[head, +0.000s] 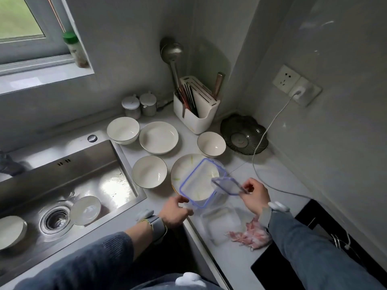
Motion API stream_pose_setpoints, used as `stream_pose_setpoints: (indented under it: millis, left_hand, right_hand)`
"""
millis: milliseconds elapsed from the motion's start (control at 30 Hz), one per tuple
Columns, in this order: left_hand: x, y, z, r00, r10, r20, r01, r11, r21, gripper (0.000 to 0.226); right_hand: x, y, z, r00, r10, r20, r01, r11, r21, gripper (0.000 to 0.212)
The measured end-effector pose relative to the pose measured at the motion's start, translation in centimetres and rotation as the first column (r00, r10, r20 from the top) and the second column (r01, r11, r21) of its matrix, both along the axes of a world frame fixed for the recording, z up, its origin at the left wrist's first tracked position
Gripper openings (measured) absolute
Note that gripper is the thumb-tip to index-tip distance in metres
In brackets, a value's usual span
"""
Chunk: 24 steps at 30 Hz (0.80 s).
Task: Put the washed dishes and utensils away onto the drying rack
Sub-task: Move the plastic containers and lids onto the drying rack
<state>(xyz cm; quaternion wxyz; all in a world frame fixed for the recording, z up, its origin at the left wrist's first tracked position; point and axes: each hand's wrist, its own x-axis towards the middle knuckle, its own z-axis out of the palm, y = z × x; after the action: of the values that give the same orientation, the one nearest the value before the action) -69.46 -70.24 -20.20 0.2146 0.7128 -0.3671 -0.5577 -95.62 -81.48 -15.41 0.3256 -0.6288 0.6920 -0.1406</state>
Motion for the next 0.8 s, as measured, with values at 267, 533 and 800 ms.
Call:
stream_pose_setpoints:
  millis: [267,533,800]
  left_hand:
    - [-3.3,1.6,0.1,0.968,-0.032,-0.248,0.051,0.996,0.069,0.03]
    - [-6.4,2.8,-0.2,0.934,0.134,-0.332,-0.065,0.975,0.212,0.047]
    - [-6.8,2.6,-2.1,0.994,0.079,-0.072,-0.069,0.989,0.129,0.036]
  right_hand:
    - [-1.6,4.0,-1.5,0.861,0.431,-0.269,-0.471,0.876,-0.105,0.037]
    - [-1.6,7.0,-2.7,0.797,0.512,-0.321,-0.534,0.845,0.023,0.035]
    - [-2.7,7.8,-3.3,0.765,0.588,-0.264,-0.564,0.809,0.168,0.07]
